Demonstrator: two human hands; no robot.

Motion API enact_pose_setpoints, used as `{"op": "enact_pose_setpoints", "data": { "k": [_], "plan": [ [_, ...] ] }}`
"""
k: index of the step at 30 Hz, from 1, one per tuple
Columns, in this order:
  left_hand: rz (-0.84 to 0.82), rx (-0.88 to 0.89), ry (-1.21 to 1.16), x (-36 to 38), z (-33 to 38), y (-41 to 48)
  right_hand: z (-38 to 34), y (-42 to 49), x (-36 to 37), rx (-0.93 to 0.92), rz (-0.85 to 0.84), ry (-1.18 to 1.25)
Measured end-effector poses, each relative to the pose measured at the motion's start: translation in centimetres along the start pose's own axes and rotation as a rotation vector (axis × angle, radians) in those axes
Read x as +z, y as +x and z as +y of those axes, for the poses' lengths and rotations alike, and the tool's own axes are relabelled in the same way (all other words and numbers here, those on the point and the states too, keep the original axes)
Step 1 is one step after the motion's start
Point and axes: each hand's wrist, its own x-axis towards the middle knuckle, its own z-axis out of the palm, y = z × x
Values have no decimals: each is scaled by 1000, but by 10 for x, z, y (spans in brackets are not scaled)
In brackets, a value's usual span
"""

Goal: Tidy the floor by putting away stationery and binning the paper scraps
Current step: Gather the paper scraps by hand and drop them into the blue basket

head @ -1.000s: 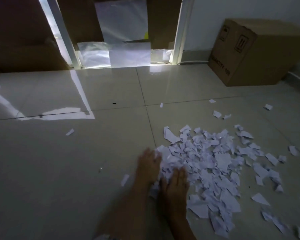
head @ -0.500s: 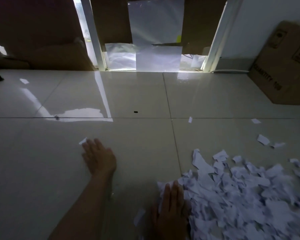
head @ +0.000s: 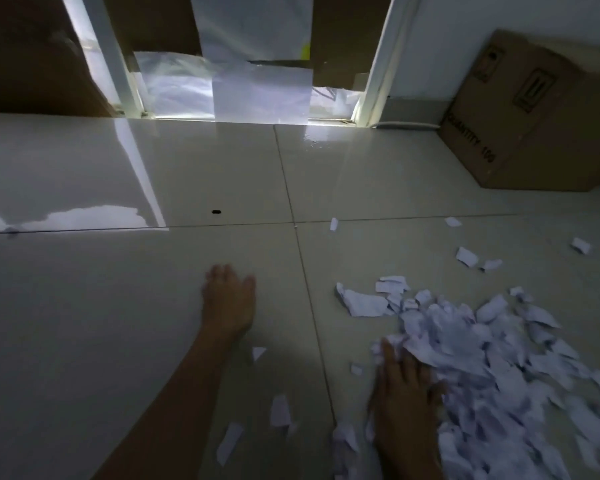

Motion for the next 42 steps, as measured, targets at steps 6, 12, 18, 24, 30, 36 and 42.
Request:
{"op": "enact_pose_setpoints", "data": {
  "k": [6,12,18,24,30,36,42],
  "plan": [
    [-67,526,-159,70,106,-107,32,-8,-32,204,80,83],
    [-294,430,-348,89,172,-171,65,2,-96,118,274,293],
    [-130,389,-301,78,238,-191,125,57,-171,216,262,563],
    [-132,444,-136,112,322,-175,226,164,-197,251,92,519],
    [-75,467,-17,170,375,-135,304,281,-167,316,55,367],
    [-81,488,87,203,393,-135,366,356,-152,218,12,280],
    [24,579,102,219,393,-129,358,355,-120,78,-42,174]
  ]
}}
